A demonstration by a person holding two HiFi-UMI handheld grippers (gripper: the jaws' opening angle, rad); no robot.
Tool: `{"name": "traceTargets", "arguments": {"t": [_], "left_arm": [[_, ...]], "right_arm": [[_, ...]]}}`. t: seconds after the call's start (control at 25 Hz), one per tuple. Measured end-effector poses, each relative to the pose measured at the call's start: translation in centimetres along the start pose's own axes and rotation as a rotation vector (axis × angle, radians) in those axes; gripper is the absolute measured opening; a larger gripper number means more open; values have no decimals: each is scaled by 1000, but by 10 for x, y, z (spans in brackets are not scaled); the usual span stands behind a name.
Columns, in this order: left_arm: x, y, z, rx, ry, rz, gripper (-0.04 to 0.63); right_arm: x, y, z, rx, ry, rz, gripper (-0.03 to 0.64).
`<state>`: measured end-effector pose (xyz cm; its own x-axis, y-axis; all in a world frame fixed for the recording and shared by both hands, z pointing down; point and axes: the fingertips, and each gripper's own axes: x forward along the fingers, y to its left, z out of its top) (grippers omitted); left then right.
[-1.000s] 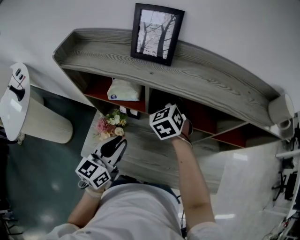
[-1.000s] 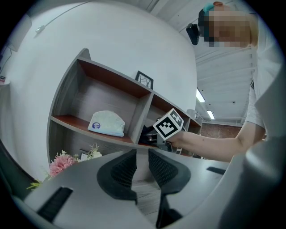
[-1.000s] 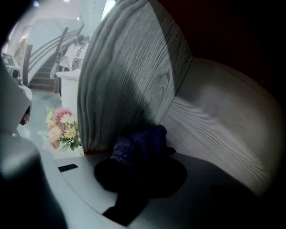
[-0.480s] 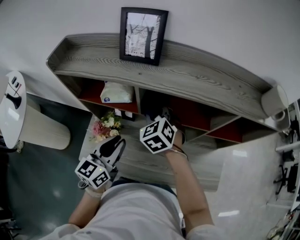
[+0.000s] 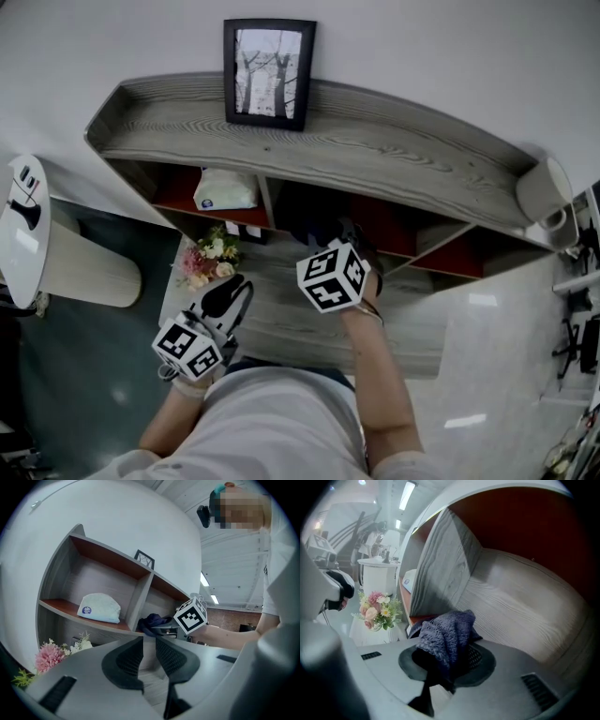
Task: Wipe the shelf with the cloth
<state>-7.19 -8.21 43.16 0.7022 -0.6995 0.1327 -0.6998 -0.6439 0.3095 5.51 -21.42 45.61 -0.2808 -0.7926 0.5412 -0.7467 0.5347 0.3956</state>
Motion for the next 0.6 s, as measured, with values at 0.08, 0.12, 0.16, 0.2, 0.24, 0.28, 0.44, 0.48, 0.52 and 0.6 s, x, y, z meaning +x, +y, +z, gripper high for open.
{"name": "traceTargets", "arguments": {"t": [0.08, 0.12, 0.16, 0.2, 0.24, 0.28, 0.44, 0.48, 0.52, 0.6], "left_arm": [[2, -3, -1, 4, 6, -11, 94], [2, -4, -1, 5, 9, -17, 94], [3, -5, -2, 6, 13, -23, 94], [4, -7, -2, 6, 15, -29, 94], [5, -8, -3, 7, 18, -35, 94], [7, -9, -4, 7, 20, -42, 94], [12, -14, -6, 9, 32, -68, 94], [13, -15, -7, 10, 33, -74, 94], [14, -16, -7, 10, 35, -80, 94], [17, -17, -7, 11, 38, -90, 94]], "right_arm": [[-5, -9, -9, 22, 17, -20, 86], [-8, -14, -14, 35, 25, -30, 86], [-12, -20, -20, 49, 34, -41, 86], [-16, -26, -27, 63, 44, -54, 86], [-20, -34, -34, 77, 55, -70, 86], [-24, -42, -41, 90, 66, -89, 86], [-43, -72, -71, 136, 104, -162, 86], [-47, -78, -77, 146, 114, -177, 86], [-51, -83, -82, 153, 126, -190, 86], [-59, -90, -90, 164, 151, -214, 86]]}}
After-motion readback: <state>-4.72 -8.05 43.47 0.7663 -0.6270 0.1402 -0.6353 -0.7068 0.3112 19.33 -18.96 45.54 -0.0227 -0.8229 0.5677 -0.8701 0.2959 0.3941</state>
